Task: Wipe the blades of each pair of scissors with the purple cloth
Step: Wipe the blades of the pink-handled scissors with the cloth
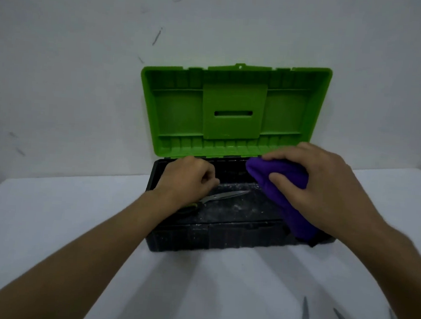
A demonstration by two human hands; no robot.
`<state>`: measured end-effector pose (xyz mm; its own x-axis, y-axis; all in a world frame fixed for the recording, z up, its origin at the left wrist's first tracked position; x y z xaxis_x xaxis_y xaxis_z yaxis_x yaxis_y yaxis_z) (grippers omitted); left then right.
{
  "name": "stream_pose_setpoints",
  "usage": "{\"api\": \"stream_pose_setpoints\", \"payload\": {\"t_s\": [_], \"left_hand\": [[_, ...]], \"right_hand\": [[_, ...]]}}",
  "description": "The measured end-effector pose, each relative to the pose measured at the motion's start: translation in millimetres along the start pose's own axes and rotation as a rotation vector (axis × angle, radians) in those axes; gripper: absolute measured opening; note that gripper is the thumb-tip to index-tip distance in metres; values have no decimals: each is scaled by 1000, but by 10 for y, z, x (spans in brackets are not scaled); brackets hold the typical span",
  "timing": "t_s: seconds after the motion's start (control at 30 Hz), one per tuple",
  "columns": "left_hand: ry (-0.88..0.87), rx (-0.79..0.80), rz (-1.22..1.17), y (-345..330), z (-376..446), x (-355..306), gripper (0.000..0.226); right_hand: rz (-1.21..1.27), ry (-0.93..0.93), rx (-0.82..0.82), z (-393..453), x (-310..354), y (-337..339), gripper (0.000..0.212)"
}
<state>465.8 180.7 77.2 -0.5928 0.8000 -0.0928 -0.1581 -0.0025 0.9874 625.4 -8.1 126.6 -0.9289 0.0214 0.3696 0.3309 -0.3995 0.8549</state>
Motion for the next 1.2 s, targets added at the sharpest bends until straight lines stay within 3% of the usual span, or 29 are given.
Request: {"api": "stream_pose_setpoints", "payload": {"t_s": [0.1, 0.17, 0.3, 0.5, 0.73, 0.87, 1.0, 1.13, 1.2], "left_hand": [[-32, -186, -128, 133, -522, -212, 45], [-52, -235, -221, 173, -950, -353, 45], [-80, -89, -365, -87, -1999, -545, 27], [-163, 294, -232, -499, -2997, -491, 60], [-279, 311, -117, -373, -3158, -634, 48], [-316, 297, -72, -363, -3263, -696, 29], [-190, 303, -132, -264, -3328, -675, 13], [-10, 292, -247, -135, -3387, -549, 10], [80, 240, -302, -78, -3431, -465, 10]], "right_hand": [[100, -17, -37, -257, 137, -30, 33], [166, -41, -64, -464, 237, -74, 36], [317, -152, -70, -931, 480, -237, 48], [294, -137, 52, -1520, 880, -523, 42], [334, -140, 116, -1842, 1019, -609, 32], [359, -124, 114, -1886, 996, -514, 27], [427, -119, 118, -1864, 1004, -475, 12], [621, -161, 175, -1838, 1078, -453, 37], [613, -126, 188, -1815, 1122, -456, 35]]}}
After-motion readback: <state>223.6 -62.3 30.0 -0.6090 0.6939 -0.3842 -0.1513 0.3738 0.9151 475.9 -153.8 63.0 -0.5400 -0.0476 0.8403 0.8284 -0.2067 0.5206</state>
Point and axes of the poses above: each hand's wrist, its own z-axis towards the middle knuckle, its own y-axis out of the back of the hand, x = y × z, the point moved 1 cm from there along z, towards the middle knuckle, and after that the axes turned 12 degrees about x, right-handed, at the moved point
